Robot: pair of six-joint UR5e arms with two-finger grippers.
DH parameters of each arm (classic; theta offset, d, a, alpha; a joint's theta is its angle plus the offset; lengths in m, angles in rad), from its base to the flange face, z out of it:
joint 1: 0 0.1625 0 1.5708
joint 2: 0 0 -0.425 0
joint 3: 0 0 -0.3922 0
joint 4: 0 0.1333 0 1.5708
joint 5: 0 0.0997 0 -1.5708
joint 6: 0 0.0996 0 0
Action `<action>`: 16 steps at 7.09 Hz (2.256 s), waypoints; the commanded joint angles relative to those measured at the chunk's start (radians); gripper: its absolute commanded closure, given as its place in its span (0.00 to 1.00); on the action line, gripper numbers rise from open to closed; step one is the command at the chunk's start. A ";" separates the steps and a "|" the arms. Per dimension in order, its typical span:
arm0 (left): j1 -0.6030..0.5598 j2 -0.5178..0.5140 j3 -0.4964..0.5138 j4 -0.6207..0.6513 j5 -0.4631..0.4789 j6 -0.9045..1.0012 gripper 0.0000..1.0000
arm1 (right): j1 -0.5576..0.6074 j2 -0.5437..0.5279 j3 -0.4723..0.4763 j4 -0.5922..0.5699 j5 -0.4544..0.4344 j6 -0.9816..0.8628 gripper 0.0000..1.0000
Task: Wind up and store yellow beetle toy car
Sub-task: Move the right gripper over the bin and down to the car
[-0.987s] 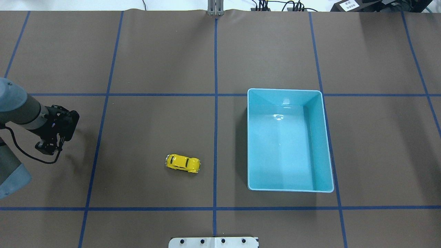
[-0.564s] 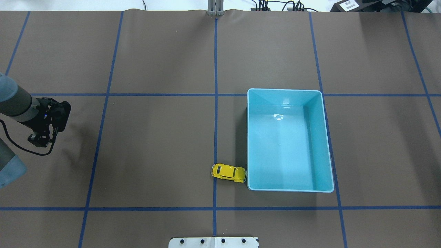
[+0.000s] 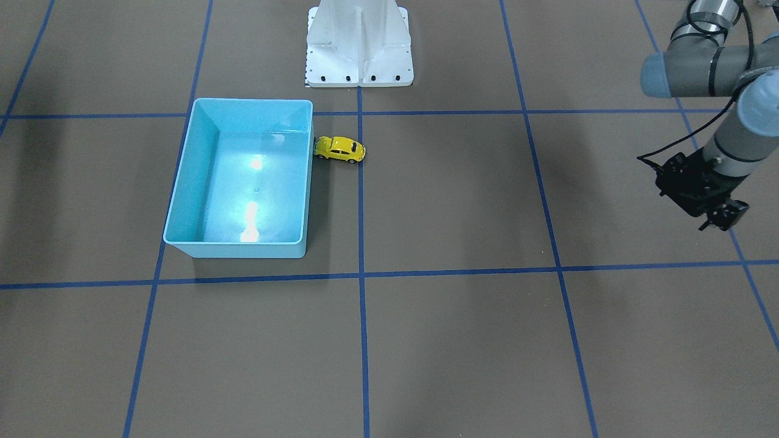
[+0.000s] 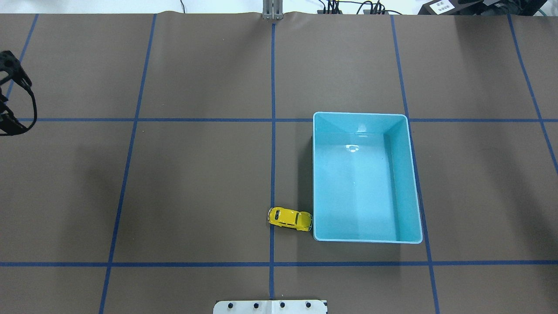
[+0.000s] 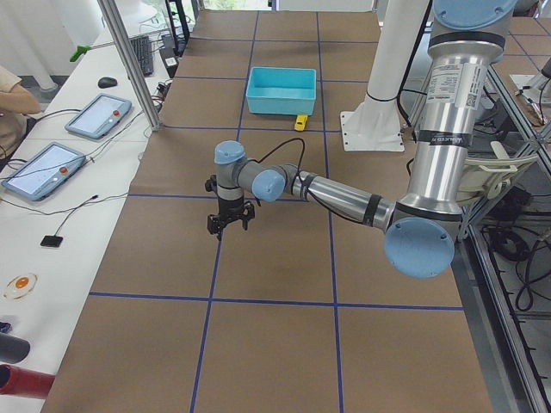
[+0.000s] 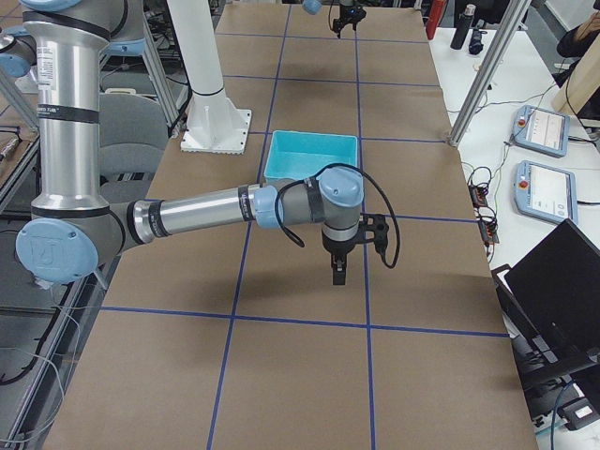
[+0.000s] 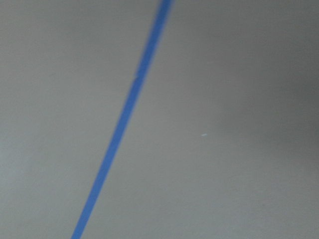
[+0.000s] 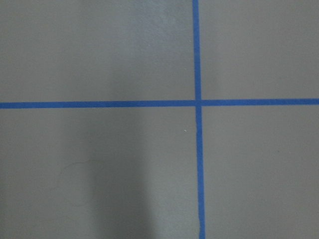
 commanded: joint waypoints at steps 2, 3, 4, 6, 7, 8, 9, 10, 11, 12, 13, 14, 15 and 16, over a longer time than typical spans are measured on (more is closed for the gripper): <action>-0.206 -0.009 0.131 0.034 -0.152 -0.108 0.00 | -0.108 0.045 0.218 -0.120 -0.002 0.106 0.01; -0.259 0.000 0.160 0.035 -0.190 -0.211 0.01 | -0.159 0.104 0.242 -0.145 0.007 0.112 0.01; -0.304 0.003 0.204 0.035 -0.261 -0.232 0.01 | -0.244 0.214 0.278 -0.235 -0.007 0.178 0.01; -0.382 -0.021 0.186 0.275 -0.264 -0.234 0.01 | -0.399 0.397 0.366 -0.394 -0.040 0.299 0.01; -0.386 -0.015 0.168 0.302 -0.264 -0.222 0.01 | -0.449 0.434 0.409 -0.412 -0.069 0.298 0.01; -0.387 -0.010 0.178 0.266 -0.257 -0.197 0.01 | -0.514 0.486 0.412 -0.412 -0.074 0.293 0.01; -0.389 -0.009 0.183 0.262 -0.257 -0.197 0.00 | -0.626 0.536 0.417 -0.410 -0.155 0.284 0.01; -0.389 0.008 0.210 0.259 -0.258 -0.197 0.00 | -0.712 0.573 0.415 -0.407 -0.218 0.260 0.01; -0.390 0.010 0.211 0.234 -0.260 -0.197 0.00 | -0.760 0.602 0.409 -0.407 -0.267 0.153 0.01; -0.392 0.010 0.212 0.212 -0.258 -0.198 0.00 | -0.809 0.622 0.406 -0.407 -0.322 0.067 0.01; -0.392 0.010 0.211 0.209 -0.258 -0.206 0.00 | -0.848 0.654 0.370 -0.407 -0.388 -0.069 0.01; -0.392 0.010 0.215 0.209 -0.258 -0.209 0.00 | -0.875 0.695 0.311 -0.404 -0.436 -0.230 0.01; -0.392 0.010 0.215 0.209 -0.261 -0.209 0.00 | -0.917 0.726 0.273 -0.403 -0.448 -0.291 0.01; -0.393 0.008 0.211 0.204 -0.263 -0.205 0.00 | -0.967 0.737 0.236 -0.381 -0.459 -0.302 0.01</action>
